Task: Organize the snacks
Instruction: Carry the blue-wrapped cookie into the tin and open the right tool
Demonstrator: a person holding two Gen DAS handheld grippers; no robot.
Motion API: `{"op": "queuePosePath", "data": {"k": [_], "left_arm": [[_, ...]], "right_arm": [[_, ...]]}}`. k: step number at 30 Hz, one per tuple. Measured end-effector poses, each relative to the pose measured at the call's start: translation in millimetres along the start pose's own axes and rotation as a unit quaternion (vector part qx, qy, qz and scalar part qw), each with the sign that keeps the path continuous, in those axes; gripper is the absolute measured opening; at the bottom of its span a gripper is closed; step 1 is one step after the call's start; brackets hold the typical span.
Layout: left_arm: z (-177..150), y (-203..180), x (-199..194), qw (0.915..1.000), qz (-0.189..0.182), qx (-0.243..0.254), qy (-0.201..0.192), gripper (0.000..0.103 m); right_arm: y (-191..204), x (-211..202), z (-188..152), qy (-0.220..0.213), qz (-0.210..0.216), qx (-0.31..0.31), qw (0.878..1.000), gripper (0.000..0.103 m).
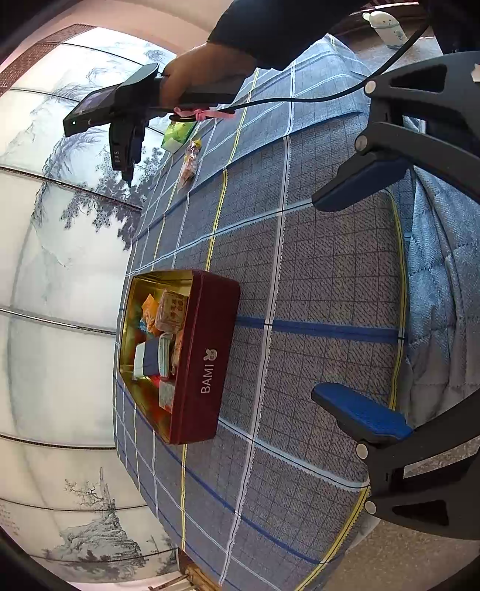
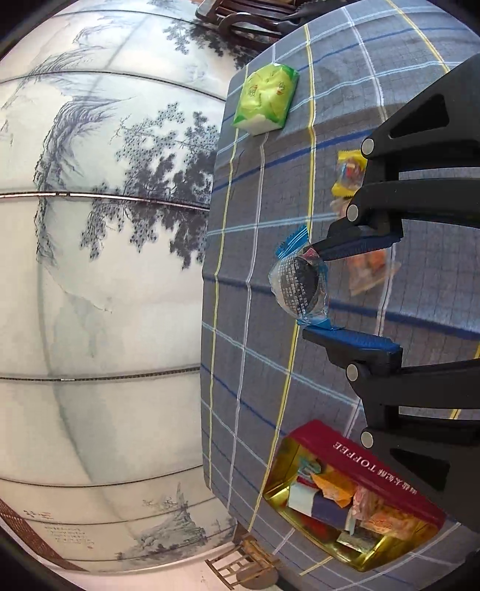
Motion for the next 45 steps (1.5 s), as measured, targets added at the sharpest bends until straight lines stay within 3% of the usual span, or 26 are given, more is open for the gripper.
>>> {"op": "queuePosePath", "data": {"k": [12, 29, 37, 45], "left_arm": [[-10.4, 28.3, -5.6, 0.9994, 0.01, -0.034, 0.001, 0.092], [-25.2, 71.3, -19.3, 0.9963, 0.016, -0.085, -0.005, 0.092], [-32.5, 85.0, -19.0, 0.9946, 0.01, -0.104, -0.002, 0.092], [-39.8, 96.9, -20.7, 0.993, 0.011, -0.118, -0.003, 0.092]], "right_arm": [[90.1, 5.5, 19.2, -0.002, 0.028, -0.053, 0.998, 0.037], [193.3, 8.3, 12.3, 0.012, 0.054, -0.12, 0.991, 0.037], [221.8, 15.5, 2.4, 0.029, 0.059, -0.137, 0.988, 0.038], [225.0, 23.9, -5.3, 0.051, 0.076, -0.128, 0.987, 0.038]]}}
Point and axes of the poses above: each gripper's, at about its wrist camera, not at the fingertips, and x roughly the way its jaws point, y to its left, z to its top, the point moved 5 cm from there along x, roughly the way its jaws point, and after that the axes turned 11 degrees about y, right-handed, at the moved point
